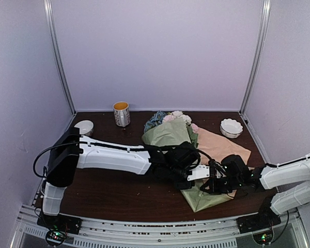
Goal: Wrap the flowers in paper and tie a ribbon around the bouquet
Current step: Fold the one-fourth-folded wrapping paper at the center of the board.
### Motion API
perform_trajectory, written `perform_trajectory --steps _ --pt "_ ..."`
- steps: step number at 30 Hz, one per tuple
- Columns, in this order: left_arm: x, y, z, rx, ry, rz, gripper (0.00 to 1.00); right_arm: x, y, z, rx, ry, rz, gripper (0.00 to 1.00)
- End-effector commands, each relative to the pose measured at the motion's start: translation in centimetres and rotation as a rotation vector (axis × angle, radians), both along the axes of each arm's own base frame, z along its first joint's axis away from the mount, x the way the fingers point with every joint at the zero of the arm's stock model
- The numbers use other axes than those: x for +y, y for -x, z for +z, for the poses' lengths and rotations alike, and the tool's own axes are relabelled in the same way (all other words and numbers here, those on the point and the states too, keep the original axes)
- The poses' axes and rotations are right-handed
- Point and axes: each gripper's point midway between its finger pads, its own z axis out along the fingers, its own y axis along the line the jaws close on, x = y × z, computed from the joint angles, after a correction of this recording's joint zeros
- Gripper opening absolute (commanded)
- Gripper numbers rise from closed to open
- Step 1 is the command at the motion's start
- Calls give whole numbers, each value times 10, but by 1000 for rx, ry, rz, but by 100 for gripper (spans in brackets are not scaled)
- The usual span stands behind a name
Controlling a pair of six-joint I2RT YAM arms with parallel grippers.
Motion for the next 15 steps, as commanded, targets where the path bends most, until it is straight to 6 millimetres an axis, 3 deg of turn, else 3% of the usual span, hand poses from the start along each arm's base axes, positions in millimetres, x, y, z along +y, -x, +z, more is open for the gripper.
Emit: perform_trajectory --steps 1,8,15 --pt "-28 29 -5 31 61 -89 35 -7 2 -7 30 11 -36 0" --pt "-22 34 -53 74 -30 -101 35 -10 -1 2 9 25 -51 0" --pt "-7 49 -85 142 -90 -139 34 -28 -16 20 -63 101 -123 16"
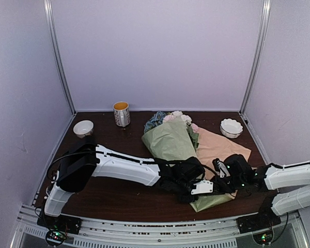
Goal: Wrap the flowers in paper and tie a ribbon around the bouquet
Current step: Fold the one-fourth-folded wrapping paper at the center of the board.
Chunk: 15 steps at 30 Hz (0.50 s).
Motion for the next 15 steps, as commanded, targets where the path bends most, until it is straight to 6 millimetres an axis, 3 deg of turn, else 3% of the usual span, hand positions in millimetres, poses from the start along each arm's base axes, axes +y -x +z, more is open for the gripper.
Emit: perform_trajectory --steps 1,5,11,15 --pt "15 8 -31 53 -70 -26 33 -20 -18 16 -60 89 -77 22" --pt "21 12 -38 68 -88 -37 32 -60 -38 34 -118 177 -204 45" --pt "22 15 -40 78 -88 -55 32 -150 -67 60 -206 182 -544 58" --pt "20 15 -39 79 -81 -60 31 -189 -71 58 -200 161 -685 63"
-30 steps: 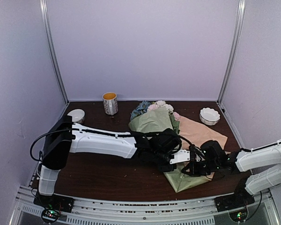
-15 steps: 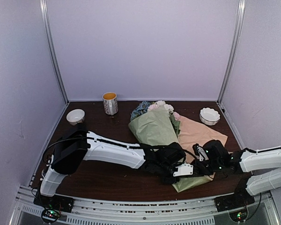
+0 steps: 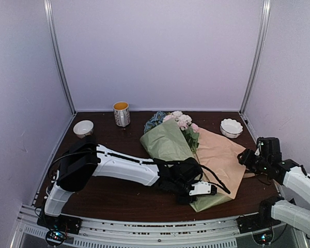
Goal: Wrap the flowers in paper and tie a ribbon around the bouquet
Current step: Fold the one-fourth-folded wrapping paper at the center of the board, then pick up the two-thirds-folded wrapping paper from the center of the board.
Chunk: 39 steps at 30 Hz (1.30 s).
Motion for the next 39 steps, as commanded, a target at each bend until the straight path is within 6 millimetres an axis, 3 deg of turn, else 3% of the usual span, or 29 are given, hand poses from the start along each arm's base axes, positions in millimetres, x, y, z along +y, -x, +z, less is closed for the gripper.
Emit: perform_trajectory --steps 1,6,12,14,18,22,26,30,32,35,39 --pt "16 6 -28 30 -76 -23 32 -42 5 -17 42 13 -133 66" --pt "16 8 -28 38 -71 -28 32 -50 -2 -39 75 -56 -147 66" --pt "17 7 -27 34 -69 -21 31 -27 -13 -57 156 -135 -15 57" --pt "17 8 -26 35 -70 -24 32 -23 -16 -58 158 -153 4 47" --pt "18 8 -26 33 -69 -25 32 -20 -15 -52 136 -166 17 14" --pt "18 9 -28 36 -70 -33 32 -26 -10 -41 114 -111 20 0" --pt "20 10 -32 40 -81 -39 32 -27 -4 -27 94 -71 44 0" --pt "21 11 -33 41 -86 -48 32 -14 0 -21 93 -82 135 0" --pt "23 12 -34 44 -92 -53 32 -2 4 -12 107 -89 204 0" --pt "24 13 -36 47 -95 -56 32 21 4 17 57 -80 300 0" --pt "23 12 -38 51 -97 -53 32 71 9 64 -93 -110 442 0"
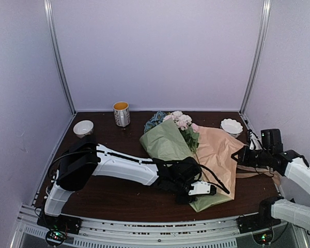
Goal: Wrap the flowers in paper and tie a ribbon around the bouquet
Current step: Pick up the two-thirds-folded wrapping paper from the center of the board, then fold the two-thirds-folded wrapping paper at the center of the board.
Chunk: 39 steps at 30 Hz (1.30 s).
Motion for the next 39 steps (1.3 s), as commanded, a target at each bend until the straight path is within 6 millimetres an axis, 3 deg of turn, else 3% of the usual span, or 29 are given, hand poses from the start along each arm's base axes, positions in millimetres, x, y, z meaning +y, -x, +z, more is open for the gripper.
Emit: perform_trajectory --steps 1,8,13,18,24,30,32,35,39 --pt "23 11 -38 40 -112 -24 32 56 11 52 -145 -68 176 0" --pt "26 12 -41 43 -126 -32 32 134 26 102 -277 -153 398 0" --pt "28 12 -44 41 -132 -34 32 195 33 91 -243 -86 617 0" --pt "31 12 -46 39 -140 -35 32 240 34 61 -177 23 808 0" --pt "36 10 -40 16 -136 -29 33 245 23 6 -47 168 864 0" --pt "40 5 -16 -32 -77 -13 39 246 27 -20 0 147 864 0" --pt "42 4 -15 -36 -67 -9 39 247 30 -17 5 107 860 0" --pt "45 4 -22 -32 -79 -6 39 251 38 5 -23 22 868 0" --pt "44 2 -24 -33 -80 -3 39 238 41 33 -80 -9 847 0"
